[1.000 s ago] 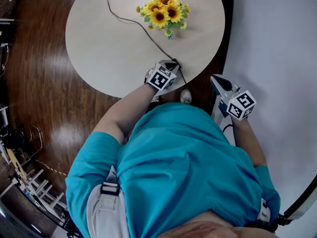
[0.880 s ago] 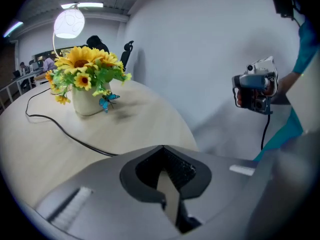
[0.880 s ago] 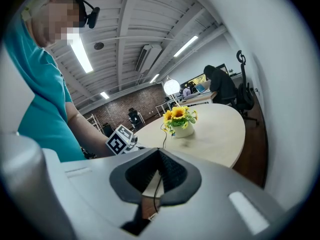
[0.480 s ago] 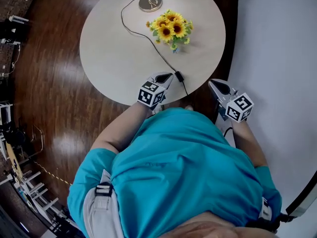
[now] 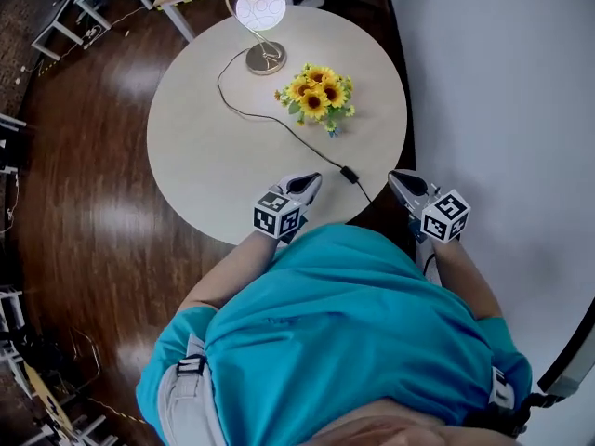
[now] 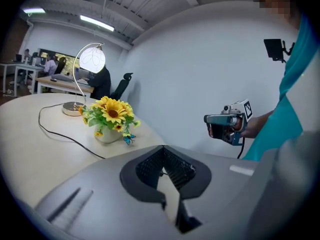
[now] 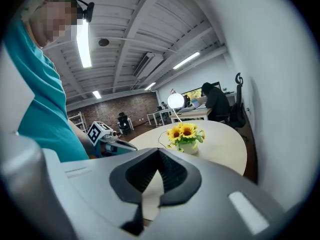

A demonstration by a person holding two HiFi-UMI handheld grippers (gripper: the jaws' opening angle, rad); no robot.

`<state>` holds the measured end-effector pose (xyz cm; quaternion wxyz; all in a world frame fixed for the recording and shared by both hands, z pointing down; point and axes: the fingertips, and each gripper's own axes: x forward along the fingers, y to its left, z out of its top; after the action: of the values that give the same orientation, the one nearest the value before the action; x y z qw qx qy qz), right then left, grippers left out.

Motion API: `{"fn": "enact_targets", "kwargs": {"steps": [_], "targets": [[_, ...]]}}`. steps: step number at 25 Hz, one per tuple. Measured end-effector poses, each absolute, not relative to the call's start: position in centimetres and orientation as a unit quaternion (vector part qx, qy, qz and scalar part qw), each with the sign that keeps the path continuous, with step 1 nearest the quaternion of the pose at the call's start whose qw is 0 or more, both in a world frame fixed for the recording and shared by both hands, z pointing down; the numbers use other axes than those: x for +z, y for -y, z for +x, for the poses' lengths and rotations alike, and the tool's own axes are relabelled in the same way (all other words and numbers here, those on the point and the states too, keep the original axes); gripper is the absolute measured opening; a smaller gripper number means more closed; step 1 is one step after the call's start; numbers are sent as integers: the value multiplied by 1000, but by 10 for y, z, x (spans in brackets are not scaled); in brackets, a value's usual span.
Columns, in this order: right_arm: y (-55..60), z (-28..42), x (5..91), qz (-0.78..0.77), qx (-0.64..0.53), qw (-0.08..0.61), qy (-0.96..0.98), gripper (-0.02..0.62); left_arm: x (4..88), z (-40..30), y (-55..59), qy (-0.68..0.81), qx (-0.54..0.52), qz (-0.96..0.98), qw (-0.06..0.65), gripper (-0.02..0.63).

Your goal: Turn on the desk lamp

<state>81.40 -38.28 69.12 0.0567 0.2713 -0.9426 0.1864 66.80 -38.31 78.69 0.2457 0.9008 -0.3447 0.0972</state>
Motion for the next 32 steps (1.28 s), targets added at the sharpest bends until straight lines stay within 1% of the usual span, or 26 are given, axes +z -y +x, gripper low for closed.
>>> {"fn": "enact_targets", "kwargs": {"steps": [4,7,10,15,19,22,25,27,30,32], "targets": [[345,773,705,327,211,47,920,2,794,646,360,252,106,926,260,18],[312,762,705,359,217,54,906,2,796,642,346,204,108,936,267,18],[270,782,681,404,212,47,889,2,787,655,321,164,105,941,277,18],[193,833,641,514,209,13,832,2,749,696,284,78,126,952,267,18],[117,854,606,557,199,-7,806,2,709,733,224,16,143,959,243,19],[59,868,607,579,192,-19,792,2,702,757,178,-14,156,962,223,20],[-14,877,597,592,196,-29,781,2,683,768,110,-27,164,961,222,20],[-50,877,611,597,203,-43,775,2,694,765,72,-35,179,957,225,20],[-76,877,664,600,215,-63,768,2,741,755,37,-51,215,951,217,18],[-98,875,680,601,223,-74,764,2,746,748,18,-47,223,950,213,18]]}}
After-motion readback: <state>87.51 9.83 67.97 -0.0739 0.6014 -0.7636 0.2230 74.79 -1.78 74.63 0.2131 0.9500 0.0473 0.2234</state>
